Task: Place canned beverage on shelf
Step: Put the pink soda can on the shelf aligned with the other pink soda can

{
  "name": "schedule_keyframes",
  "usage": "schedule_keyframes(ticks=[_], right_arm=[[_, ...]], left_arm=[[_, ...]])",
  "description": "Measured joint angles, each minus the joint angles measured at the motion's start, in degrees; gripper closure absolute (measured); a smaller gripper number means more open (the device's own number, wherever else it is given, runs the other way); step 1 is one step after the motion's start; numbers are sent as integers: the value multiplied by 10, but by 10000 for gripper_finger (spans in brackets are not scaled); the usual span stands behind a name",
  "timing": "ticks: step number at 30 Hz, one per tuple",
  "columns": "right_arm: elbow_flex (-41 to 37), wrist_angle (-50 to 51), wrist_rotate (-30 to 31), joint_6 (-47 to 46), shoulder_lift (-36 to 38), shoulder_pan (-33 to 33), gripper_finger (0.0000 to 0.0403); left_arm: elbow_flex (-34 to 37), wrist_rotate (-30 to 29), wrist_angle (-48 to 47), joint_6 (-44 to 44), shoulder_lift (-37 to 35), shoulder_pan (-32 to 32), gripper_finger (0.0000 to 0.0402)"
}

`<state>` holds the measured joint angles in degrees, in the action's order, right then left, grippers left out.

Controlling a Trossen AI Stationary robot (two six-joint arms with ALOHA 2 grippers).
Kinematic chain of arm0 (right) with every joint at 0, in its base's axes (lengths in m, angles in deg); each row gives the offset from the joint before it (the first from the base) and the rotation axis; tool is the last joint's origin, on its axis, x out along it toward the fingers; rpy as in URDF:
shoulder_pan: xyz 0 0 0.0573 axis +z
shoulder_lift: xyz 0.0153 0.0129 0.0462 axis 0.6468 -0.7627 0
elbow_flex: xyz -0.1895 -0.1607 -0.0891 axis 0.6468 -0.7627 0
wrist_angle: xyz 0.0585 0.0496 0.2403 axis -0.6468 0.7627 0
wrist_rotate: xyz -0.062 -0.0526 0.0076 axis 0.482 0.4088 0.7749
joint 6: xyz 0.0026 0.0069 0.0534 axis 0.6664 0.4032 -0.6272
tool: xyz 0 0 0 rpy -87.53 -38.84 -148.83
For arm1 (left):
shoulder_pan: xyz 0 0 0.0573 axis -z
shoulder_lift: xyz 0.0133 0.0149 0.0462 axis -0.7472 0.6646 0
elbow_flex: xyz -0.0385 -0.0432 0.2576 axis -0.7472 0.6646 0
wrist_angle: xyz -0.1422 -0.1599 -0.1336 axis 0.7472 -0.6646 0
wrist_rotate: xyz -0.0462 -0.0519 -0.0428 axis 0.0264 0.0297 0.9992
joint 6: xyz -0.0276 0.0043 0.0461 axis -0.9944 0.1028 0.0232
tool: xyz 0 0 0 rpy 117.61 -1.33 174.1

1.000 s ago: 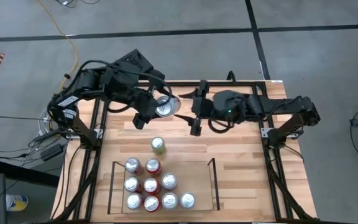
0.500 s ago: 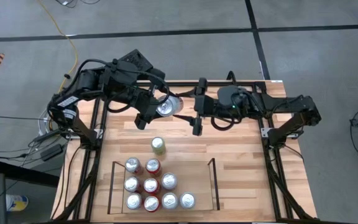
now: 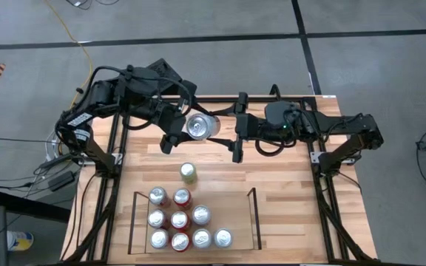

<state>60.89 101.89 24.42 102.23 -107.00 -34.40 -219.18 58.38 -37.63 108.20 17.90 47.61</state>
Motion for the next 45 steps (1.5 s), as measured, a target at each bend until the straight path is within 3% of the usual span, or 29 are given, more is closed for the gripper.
schedule_keyframes(ticks=[13,33,45], right_arm=[[0,-14,-11,3,0,-7,123],[-1,-62,-44,3,-33,0,125],[-1,-86,-73,28,-36,2,126]], left_arm=[[0,18,43,-8,0,0,97],[0,111,42,-81,0,-1,97],[-1,117,62,-81,0,-1,99]])
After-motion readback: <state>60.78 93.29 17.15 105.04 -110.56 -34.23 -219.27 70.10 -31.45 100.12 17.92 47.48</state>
